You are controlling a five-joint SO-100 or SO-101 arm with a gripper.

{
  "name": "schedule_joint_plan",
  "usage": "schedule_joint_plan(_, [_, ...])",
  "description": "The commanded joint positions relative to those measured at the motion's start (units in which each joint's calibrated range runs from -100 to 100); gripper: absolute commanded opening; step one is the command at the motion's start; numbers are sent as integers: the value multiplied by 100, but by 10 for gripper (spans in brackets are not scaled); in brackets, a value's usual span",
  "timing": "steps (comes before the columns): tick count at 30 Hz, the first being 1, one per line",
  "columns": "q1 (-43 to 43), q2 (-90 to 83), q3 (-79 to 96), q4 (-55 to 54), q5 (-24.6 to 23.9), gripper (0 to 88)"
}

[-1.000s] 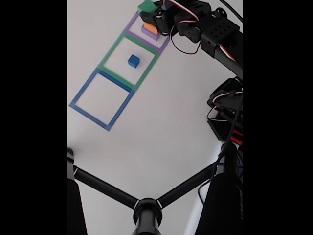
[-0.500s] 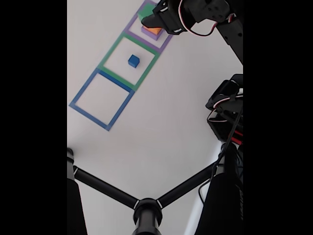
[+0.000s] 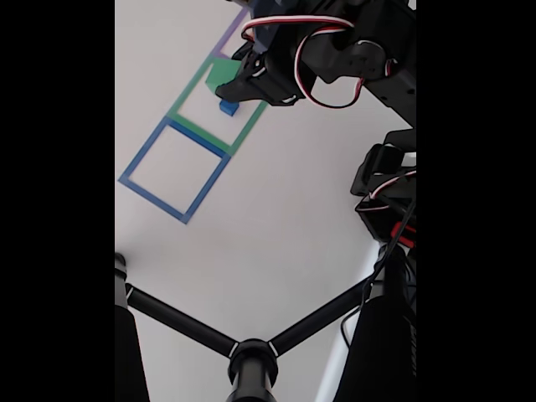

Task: Tower of hanoi

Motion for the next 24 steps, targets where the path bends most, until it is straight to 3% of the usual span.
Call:
schedule_joint_plan(1, [-378, -135, -267, -18, 59, 71])
schedule_joint_plan(17, [-1011, -224, 6, -204, 59, 72])
schedule_joint_plan(24, [-1135, -216, 1824, -1734, 59, 70])
